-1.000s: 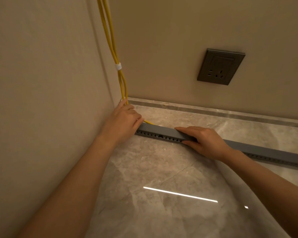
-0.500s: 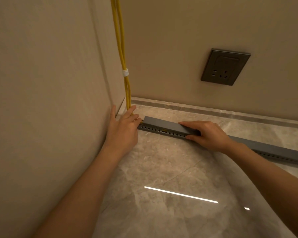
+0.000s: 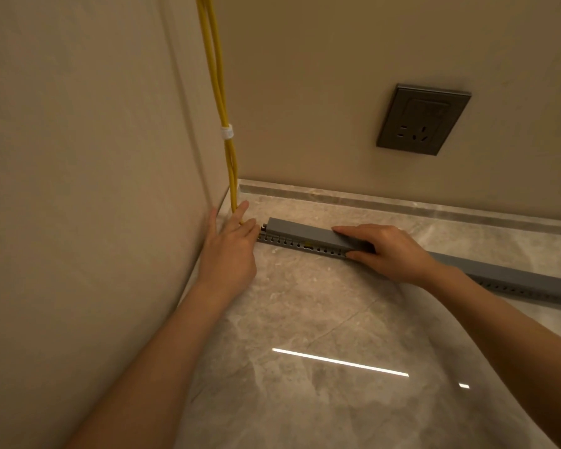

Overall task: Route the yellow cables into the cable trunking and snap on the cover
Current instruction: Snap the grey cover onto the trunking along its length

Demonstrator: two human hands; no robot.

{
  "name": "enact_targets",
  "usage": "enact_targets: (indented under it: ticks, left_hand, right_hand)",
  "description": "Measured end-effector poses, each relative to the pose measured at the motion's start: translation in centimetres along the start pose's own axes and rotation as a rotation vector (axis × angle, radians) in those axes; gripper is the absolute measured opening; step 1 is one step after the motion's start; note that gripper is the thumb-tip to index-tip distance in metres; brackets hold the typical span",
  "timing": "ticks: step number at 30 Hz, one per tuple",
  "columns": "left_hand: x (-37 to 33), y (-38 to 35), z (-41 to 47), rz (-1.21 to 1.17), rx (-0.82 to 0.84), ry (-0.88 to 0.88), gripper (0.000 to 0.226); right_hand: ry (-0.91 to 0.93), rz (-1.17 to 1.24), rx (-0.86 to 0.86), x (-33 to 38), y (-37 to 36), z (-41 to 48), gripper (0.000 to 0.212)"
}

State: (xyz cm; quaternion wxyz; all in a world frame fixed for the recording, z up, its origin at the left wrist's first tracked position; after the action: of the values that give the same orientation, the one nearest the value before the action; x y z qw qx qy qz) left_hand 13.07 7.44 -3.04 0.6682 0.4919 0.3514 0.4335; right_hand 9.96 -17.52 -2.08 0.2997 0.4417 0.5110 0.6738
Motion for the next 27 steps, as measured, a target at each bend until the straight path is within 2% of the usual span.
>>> enact_targets:
  ticks: [7,13,20,27]
  left_hand:
    - [0.0,-0.9,-0.5,-0.022,0.012,-0.024,0.053]
    - [0.4,-1.7,-0.4,-0.245,0.033,0.04,0.059]
    - [0.6,-1.0,0.3,-0.279,0.098,0.102,0.051]
    - [0.2,-0.3,0.4,-0.289,-0.015,0.104,0.038]
  right_hand:
    - [0.015,0.054,0.04,0.7,-0.4,1.8,0.047]
    - [0.031,0.084,0.021,0.6,-0.6,1.3,0.048]
    - [0.063,0.062,0.002,0.8,-0.7,1.1,0.05]
    - [0.086,-0.037,-0.052,1.9,-0.3,1.2,0.048]
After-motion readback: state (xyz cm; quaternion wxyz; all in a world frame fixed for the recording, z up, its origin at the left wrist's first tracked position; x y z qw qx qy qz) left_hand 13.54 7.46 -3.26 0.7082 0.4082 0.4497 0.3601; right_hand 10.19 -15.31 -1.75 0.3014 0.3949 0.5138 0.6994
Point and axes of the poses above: each hand's wrist, its own z-axis towards the middle knuckle, its own y-axis out of the back of the hand, x = y × z, the point moved 4 cm from there along z, towards the middle knuckle, and after that the axes turned 5 degrees about y, right-handed, at the moved point
